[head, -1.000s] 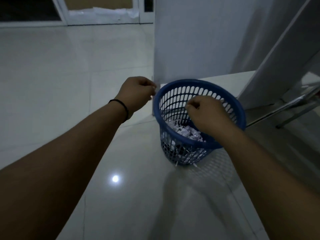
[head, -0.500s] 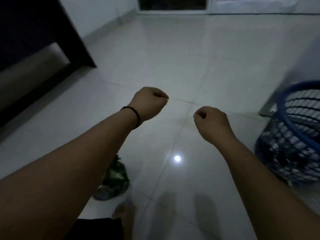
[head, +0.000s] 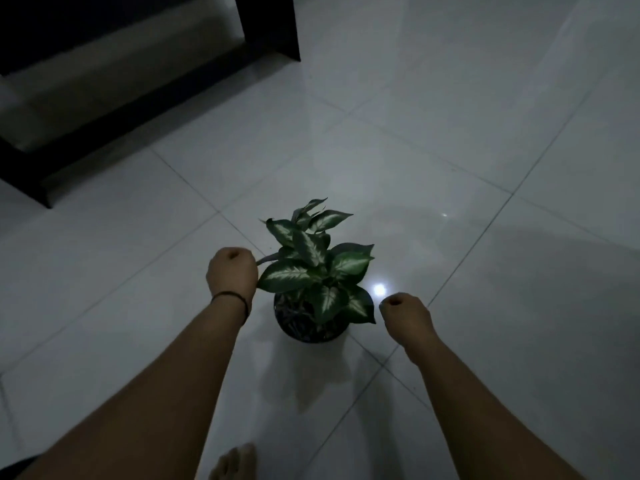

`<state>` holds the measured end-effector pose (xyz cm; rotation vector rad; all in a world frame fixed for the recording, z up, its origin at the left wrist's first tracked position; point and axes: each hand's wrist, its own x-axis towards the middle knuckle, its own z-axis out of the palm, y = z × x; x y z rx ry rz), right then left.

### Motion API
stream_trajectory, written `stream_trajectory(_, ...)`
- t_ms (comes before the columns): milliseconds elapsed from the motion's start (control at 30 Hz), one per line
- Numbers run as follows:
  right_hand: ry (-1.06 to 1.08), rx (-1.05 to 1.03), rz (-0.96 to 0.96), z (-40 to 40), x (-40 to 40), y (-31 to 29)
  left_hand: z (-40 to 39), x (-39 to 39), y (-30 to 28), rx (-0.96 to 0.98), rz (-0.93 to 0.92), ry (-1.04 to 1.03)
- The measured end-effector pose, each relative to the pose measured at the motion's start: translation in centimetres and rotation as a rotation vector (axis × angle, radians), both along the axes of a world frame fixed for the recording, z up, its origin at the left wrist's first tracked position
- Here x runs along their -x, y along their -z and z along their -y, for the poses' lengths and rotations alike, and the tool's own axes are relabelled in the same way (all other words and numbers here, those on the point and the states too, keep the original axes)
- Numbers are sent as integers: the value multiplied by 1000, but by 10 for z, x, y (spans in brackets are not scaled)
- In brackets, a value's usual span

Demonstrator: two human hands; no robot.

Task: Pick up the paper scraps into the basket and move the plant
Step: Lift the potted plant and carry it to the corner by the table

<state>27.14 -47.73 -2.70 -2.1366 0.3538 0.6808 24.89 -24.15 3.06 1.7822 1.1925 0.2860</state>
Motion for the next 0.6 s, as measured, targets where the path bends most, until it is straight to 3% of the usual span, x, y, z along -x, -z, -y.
stream_trajectory(167, 11, -60, -132, -27, 11, 41, -14, 8, 63, 149, -158, 85)
stream_trajectory(400, 125, -190, -227, -46, 9, 56, -4, 9, 97, 356, -289, 255)
stream_trajectory(600, 225, -401, -345, -46, 7, 55, 6, 3, 100, 507, -247, 250)
